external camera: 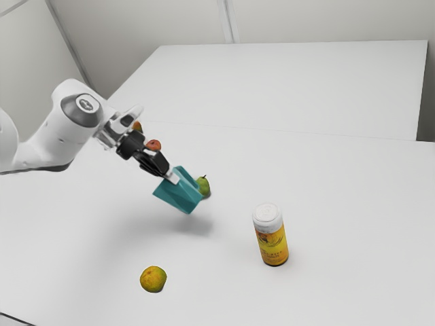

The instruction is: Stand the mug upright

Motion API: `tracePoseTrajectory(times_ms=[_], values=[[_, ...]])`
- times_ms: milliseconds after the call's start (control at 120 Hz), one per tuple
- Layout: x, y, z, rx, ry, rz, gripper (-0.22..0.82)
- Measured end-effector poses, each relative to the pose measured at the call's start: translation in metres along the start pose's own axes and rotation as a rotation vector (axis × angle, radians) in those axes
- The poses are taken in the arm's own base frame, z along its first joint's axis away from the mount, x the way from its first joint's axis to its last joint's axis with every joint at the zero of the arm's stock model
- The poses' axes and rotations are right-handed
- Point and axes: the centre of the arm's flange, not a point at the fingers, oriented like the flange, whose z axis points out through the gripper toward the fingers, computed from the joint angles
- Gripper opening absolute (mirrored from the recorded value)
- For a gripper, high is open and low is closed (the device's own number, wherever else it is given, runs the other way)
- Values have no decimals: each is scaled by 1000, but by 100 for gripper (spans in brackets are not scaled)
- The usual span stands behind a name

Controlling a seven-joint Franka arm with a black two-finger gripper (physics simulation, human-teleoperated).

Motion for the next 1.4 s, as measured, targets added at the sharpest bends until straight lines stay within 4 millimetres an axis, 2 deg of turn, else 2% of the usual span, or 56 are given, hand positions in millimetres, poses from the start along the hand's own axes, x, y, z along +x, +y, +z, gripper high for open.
tracePoseTrajectory(times_ms=[83, 167, 325, 442, 583, 742, 817, 1033, 1250, 1400], values=[[13, 5, -24, 124, -42, 35, -18], [19, 6, -38, 232, -77, 45, -18], [24, 2, -52, 399, -114, 26, -18], [26, -6, -52, 497, -135, -3, -18], [33, -13, -35, 561, -154, -34, -18], [40, 7, 4, 582, -159, -30, -18], [40, 10, 15, 589, -150, -42, -18], [31, -12, 15, 620, -108, -130, -18], [32, -24, 37, 632, -118, -172, -18], [32, -28, 43, 635, -114, -200, -18]])
